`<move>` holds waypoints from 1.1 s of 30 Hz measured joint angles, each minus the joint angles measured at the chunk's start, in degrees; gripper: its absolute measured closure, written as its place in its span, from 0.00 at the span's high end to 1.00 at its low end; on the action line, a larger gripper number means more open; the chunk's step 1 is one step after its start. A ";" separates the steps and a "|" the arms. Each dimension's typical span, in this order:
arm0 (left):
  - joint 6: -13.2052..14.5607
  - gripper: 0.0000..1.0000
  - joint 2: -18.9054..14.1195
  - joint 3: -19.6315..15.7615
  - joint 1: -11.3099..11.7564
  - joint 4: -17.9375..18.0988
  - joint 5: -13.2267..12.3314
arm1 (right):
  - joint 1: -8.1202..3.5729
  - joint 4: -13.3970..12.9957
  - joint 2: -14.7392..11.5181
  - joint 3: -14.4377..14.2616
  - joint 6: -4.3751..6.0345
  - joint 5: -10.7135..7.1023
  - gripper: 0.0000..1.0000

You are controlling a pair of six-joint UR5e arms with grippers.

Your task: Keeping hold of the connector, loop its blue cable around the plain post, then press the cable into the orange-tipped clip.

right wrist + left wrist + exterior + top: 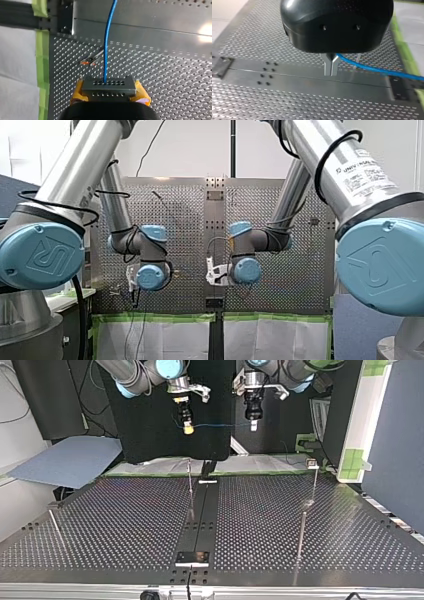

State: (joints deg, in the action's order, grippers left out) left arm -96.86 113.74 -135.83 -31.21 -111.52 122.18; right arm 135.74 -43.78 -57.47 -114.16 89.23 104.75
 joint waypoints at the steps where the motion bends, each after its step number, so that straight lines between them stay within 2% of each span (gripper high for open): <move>1: -0.37 0.00 -0.61 0.69 0.08 -0.64 0.03 | -0.02 0.25 -0.44 0.03 0.45 -0.33 0.00; 6: -1.83 0.00 -3.26 2.89 0.53 -3.36 0.62 | -0.47 1.15 -2.89 0.47 2.85 -2.56 0.00; 8: -1.97 0.00 -4.53 3.46 0.84 -4.61 1.53 | -0.74 1.86 -3.85 1.14 3.55 -3.52 0.00; 11: -1.60 0.00 -6.35 4.30 1.36 -6.44 3.17 | -1.16 3.19 -5.30 2.45 4.03 -4.64 0.00; 19: -1.29 0.00 -11.13 5.57 2.55 -11.24 7.32 | -2.44 7.79 -9.97 6.54 4.20 -5.68 0.00; 25: -1.38 0.00 -14.91 7.85 3.05 -15.02 7.70 | -3.52 11.14 -13.33 8.57 4.22 -7.18 0.00; 33: -2.09 0.00 -19.31 10.65 3.38 -19.42 7.99 | -4.68 13.59 -17.37 11.17 4.47 -11.06 0.00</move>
State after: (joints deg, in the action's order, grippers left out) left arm -98.95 94.42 -125.19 -27.82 -130.94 130.18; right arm 131.05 -30.19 -74.85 -102.99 93.70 93.69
